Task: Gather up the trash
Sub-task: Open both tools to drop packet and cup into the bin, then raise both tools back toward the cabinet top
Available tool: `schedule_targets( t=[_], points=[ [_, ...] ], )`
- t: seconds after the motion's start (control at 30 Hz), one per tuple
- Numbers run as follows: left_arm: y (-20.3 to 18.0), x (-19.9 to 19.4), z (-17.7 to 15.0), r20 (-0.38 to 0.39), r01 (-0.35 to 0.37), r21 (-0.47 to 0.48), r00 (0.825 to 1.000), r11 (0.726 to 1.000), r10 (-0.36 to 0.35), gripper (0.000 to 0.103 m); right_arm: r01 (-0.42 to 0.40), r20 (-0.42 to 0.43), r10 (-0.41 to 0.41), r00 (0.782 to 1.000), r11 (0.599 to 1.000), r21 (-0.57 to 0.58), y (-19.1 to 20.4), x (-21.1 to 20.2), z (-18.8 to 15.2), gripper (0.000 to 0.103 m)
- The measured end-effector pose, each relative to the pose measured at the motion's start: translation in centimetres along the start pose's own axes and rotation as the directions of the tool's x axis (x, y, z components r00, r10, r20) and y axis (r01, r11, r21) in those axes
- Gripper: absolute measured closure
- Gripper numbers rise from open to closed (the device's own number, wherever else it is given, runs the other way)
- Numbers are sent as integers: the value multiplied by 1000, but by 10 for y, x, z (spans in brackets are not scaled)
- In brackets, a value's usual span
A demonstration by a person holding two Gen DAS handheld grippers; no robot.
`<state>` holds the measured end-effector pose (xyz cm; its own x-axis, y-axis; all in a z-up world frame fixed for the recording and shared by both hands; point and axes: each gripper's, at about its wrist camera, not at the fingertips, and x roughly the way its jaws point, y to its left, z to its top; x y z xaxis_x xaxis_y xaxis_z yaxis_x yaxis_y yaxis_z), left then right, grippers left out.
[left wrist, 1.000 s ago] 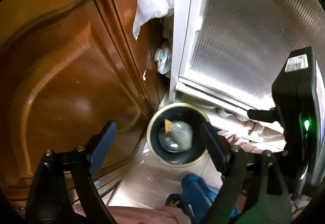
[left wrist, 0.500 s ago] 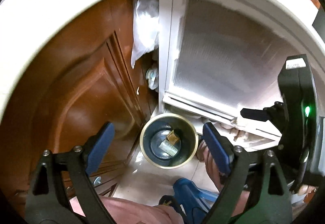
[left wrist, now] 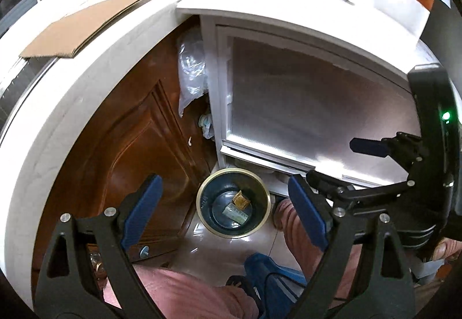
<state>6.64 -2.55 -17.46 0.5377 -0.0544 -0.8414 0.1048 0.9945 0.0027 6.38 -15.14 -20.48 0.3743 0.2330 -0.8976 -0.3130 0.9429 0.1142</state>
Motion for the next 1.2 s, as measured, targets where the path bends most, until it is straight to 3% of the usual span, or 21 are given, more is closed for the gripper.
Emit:
schedule_targets(
  t=[0.13,0.17,0.43,0.77,1.0,1.2],
  points=[
    [-8,-15,5,23,2,30,1000,1000,-2,16,27,29,-26,999,1000,-10,0,-18,0,23],
    [-8,-19,7,28,1,32,1000,999,-2,16,84,3,-84,996,996,24,0,-27,-1,22],
    [-8,-66,28,97,-21,34,995,999,17,16,71,92,-74,993,997,27,10,-87,6,22],
    [-6,-112,60,188,-8,17,982,1000,5,16,59,222,-57,973,998,-1,21,-153,32,23],
    [0,-124,85,213,-35,-12,976,999,37,16,107,304,-87,949,993,-49,29,-175,55,28],
    [4,-118,116,202,-20,-7,979,1000,21,16,88,322,-77,944,996,-22,9,-182,87,36]
  ],
)
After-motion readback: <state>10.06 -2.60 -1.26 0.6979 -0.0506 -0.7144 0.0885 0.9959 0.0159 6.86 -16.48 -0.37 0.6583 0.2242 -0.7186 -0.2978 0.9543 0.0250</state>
